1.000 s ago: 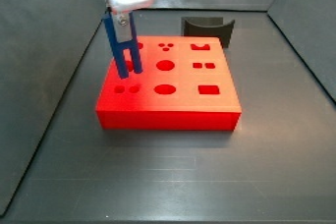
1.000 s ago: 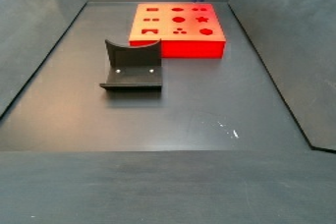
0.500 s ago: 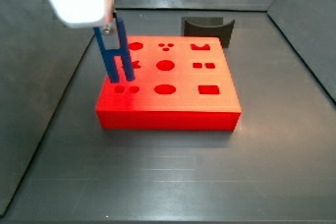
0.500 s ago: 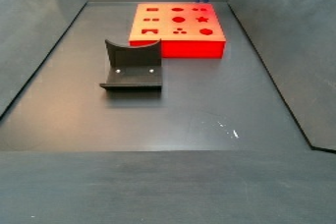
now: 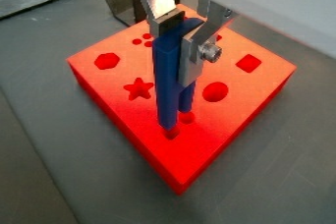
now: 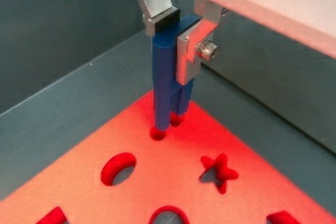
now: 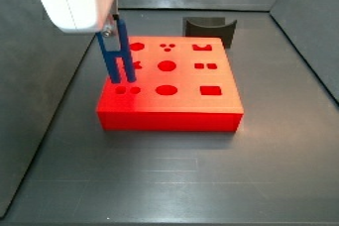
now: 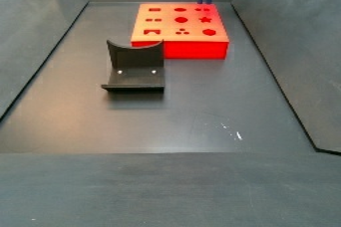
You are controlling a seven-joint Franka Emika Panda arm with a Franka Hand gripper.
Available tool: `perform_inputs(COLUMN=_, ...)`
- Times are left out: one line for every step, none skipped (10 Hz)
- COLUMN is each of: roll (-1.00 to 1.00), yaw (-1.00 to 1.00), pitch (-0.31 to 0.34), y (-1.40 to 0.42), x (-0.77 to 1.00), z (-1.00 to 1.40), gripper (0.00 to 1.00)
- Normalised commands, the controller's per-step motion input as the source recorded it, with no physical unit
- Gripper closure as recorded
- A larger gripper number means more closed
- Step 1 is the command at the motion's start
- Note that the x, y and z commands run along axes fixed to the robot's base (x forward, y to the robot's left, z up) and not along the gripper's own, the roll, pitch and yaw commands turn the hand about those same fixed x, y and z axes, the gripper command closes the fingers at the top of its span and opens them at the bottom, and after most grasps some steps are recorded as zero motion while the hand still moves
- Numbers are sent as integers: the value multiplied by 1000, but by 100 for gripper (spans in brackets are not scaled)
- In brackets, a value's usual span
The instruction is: Insert the square-circle object.
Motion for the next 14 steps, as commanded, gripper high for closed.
perform_inputs(roll=147, yaw=-160, pitch=91, y=-100, x=263, z=-337, gripper=100)
perform_inputs(roll=144, yaw=-157, pitch=139, y=-94, x=191, z=-317, gripper=100)
perform_inputs(roll=123, yaw=-149, pitch=154, y=-11, x=0, z=-277, gripper=100)
perform_inputs(roll=81, yaw=-131, pitch=164, y=0, x=-34, z=-249, gripper=100)
perform_inputs(roll=50, yaw=-154, pitch=223, y=0, x=-194, z=-63, gripper=100)
perform_inputs(roll=37, yaw=-134, pitch=183, y=0, x=-143, z=-69, gripper=100)
perform_inputs(roll=0, yaw=-94, pitch=110, y=0, x=-11, z=-160, gripper=100)
perform_inputs(roll=0, yaw=-17, pitch=40, y=-89, x=169, z=-231, gripper=100)
perform_inputs(roll=0, yaw=0, pitch=21, y=-111, x=394, z=-369, gripper=100)
perform_inputs(roll=-19, yaw=0, pitch=20, y=-109, x=443, z=-471, gripper=100)
perform_inputs(roll=-74, yaw=11, pitch=31, y=-106, x=394, z=-489, gripper=100)
perform_inputs(roll=-56, yaw=49, pitch=46, y=-31, x=86, z=-554, gripper=100)
perform_inputs(roll=-61, yaw=86, pitch=51, y=0, x=0, z=-606, gripper=100)
perform_inputs(roll=0, yaw=134, pitch=94, y=0, x=-9, z=-840, gripper=100)
